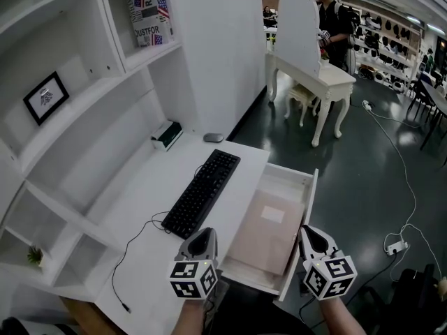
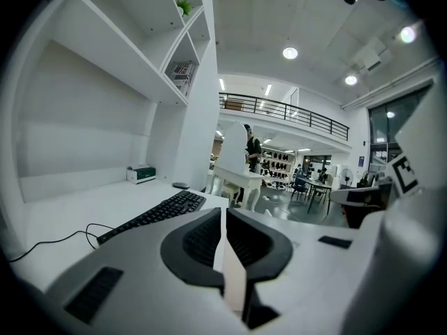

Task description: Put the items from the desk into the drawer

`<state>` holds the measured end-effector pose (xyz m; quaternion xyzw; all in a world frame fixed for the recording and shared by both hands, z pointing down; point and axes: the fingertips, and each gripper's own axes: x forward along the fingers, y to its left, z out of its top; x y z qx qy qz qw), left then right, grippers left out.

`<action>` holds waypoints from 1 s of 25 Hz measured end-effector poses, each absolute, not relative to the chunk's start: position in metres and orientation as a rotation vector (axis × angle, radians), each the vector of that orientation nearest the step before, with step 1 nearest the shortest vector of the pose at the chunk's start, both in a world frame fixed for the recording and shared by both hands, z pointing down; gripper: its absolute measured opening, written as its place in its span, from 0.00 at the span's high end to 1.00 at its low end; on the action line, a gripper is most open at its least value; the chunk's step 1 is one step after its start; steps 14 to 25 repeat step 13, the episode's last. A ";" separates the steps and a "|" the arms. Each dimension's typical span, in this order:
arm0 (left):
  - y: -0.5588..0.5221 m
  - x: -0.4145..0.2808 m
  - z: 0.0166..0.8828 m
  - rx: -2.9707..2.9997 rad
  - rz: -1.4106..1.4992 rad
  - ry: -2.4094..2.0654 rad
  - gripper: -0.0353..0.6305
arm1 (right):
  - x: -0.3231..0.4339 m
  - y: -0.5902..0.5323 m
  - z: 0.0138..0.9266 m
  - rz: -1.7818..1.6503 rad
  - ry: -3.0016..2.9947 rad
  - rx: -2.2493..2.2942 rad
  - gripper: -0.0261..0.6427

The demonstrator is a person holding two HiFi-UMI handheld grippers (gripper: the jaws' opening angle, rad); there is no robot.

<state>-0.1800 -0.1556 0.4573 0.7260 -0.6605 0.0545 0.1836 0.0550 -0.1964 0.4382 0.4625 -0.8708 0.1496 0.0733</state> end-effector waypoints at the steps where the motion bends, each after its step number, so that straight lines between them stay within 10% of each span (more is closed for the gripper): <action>1: -0.155 -0.180 0.456 2.049 0.153 -1.864 0.91 | 0.054 -0.196 0.438 0.447 -2.616 1.385 0.96; 25: -0.144 -0.184 0.454 2.048 0.145 -1.873 0.90 | 0.047 -0.193 0.430 0.414 -2.651 1.365 0.96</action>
